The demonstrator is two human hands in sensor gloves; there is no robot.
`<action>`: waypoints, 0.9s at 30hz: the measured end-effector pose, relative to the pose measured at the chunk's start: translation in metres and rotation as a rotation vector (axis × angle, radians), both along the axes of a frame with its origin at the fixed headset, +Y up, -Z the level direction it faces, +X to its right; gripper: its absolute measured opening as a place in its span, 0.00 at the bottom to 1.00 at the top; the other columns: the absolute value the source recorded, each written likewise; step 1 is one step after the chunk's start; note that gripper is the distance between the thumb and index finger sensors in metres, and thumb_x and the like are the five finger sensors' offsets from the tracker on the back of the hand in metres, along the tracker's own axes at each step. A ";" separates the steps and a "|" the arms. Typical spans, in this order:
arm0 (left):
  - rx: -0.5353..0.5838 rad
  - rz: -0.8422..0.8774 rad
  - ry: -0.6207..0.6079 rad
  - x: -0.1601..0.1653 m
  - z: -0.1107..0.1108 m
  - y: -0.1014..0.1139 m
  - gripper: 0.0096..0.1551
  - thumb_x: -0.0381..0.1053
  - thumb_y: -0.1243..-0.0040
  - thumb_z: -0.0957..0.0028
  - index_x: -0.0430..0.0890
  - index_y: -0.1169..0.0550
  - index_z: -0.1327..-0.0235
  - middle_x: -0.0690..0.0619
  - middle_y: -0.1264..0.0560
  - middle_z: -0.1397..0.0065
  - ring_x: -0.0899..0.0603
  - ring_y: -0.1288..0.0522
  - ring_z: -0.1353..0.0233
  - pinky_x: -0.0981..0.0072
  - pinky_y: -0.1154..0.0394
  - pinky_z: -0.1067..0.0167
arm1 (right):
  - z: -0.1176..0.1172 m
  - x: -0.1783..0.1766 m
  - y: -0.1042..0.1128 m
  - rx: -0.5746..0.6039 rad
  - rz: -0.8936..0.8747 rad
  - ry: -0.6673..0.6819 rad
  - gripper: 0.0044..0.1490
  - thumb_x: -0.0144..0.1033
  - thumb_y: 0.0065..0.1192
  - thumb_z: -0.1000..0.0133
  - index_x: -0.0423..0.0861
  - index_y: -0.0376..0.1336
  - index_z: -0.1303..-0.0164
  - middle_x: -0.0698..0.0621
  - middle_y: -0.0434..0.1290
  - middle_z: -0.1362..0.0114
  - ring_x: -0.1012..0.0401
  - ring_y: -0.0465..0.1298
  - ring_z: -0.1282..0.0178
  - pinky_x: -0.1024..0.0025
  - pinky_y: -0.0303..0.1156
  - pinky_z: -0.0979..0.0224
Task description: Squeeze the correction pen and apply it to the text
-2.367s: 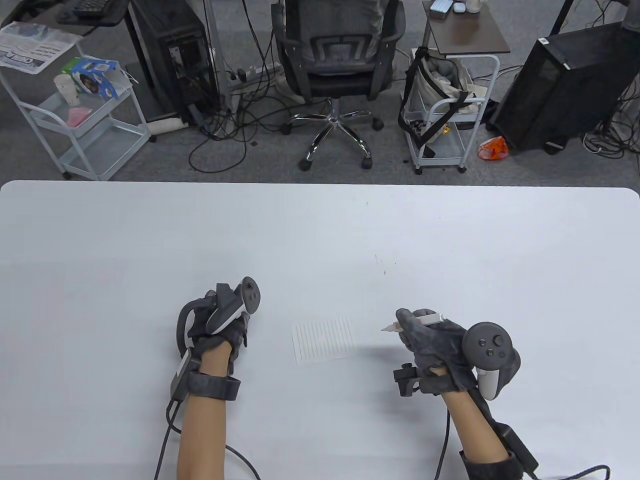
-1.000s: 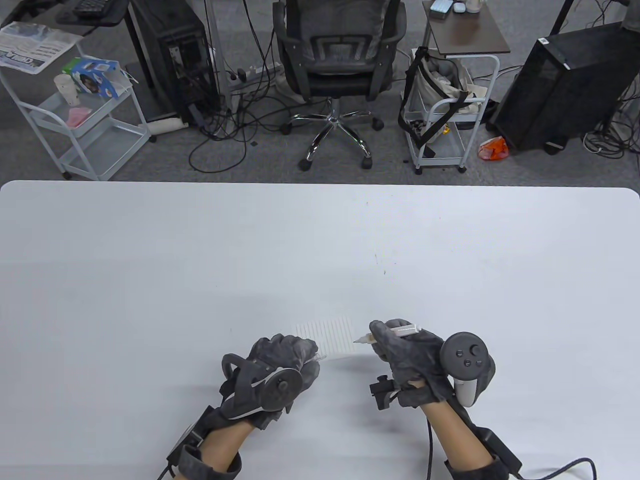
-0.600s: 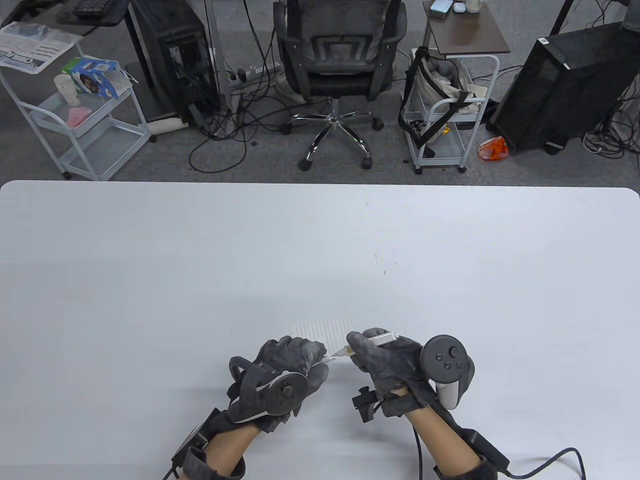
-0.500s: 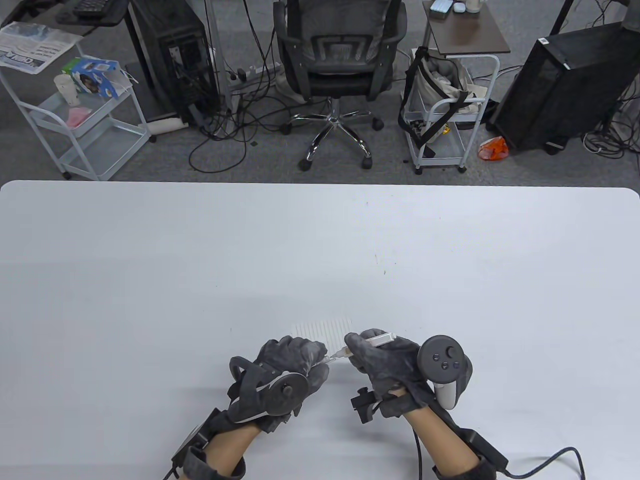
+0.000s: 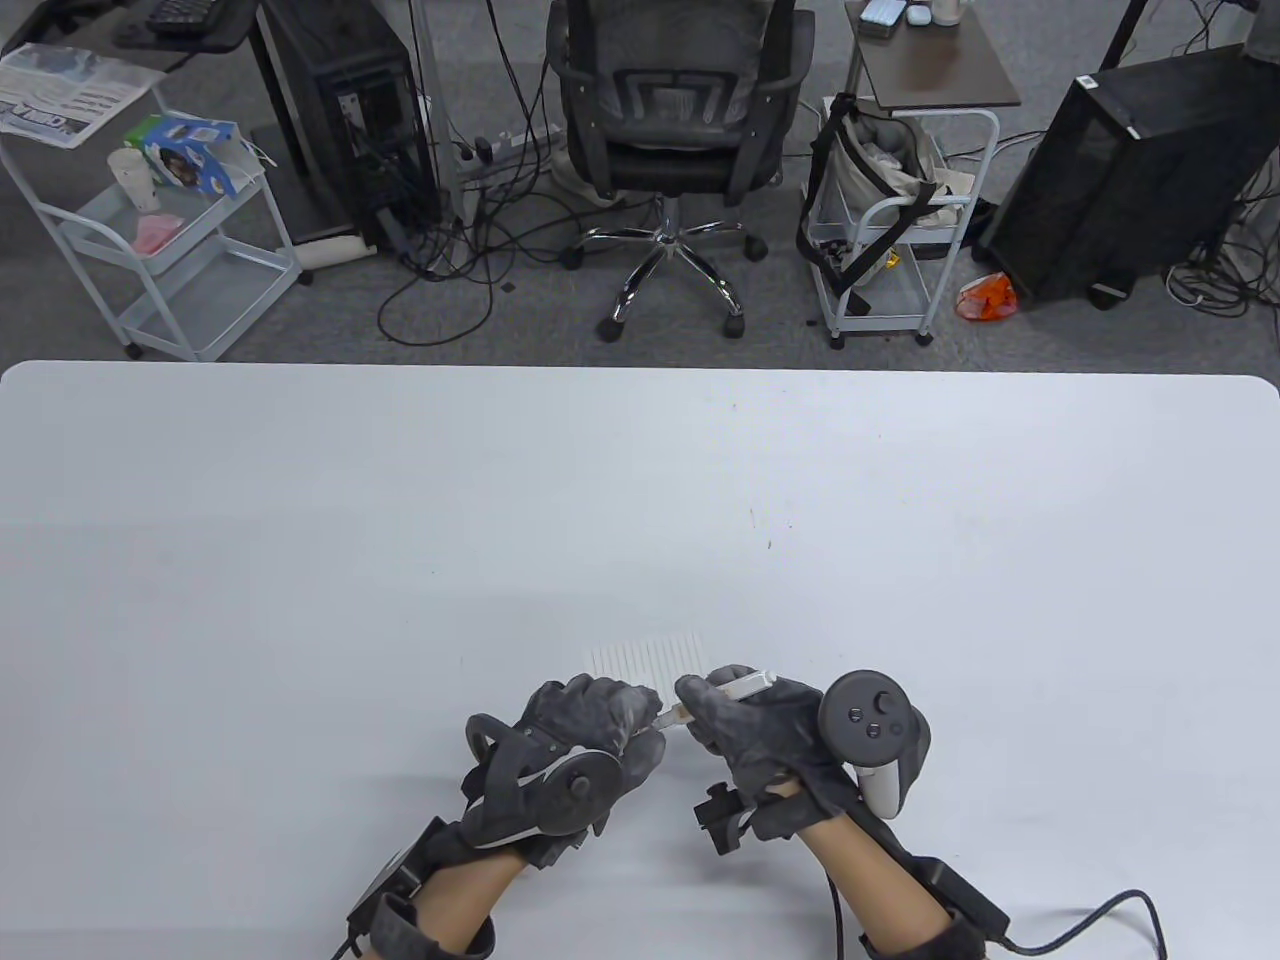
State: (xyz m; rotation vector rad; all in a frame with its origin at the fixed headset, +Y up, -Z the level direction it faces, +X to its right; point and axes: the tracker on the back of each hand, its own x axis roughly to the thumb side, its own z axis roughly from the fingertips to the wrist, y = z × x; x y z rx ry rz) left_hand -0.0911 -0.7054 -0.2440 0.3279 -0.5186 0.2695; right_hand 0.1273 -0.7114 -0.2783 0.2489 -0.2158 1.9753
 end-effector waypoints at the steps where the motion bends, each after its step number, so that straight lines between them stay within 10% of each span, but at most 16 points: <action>1: 0.007 -0.003 -0.003 0.000 0.000 0.000 0.30 0.64 0.37 0.62 0.49 0.22 0.51 0.56 0.16 0.52 0.49 0.14 0.56 0.53 0.18 0.51 | 0.000 0.000 0.000 -0.004 -0.003 0.002 0.26 0.61 0.68 0.53 0.47 0.78 0.75 0.50 0.87 0.71 0.55 0.84 0.78 0.58 0.83 0.59; 27: -0.030 0.096 -0.004 -0.005 -0.002 0.009 0.29 0.60 0.35 0.60 0.47 0.23 0.49 0.53 0.17 0.51 0.49 0.14 0.55 0.54 0.16 0.50 | -0.005 0.000 -0.004 -0.060 -0.064 0.066 0.30 0.65 0.67 0.52 0.48 0.76 0.63 0.49 0.87 0.58 0.53 0.86 0.66 0.55 0.82 0.49</action>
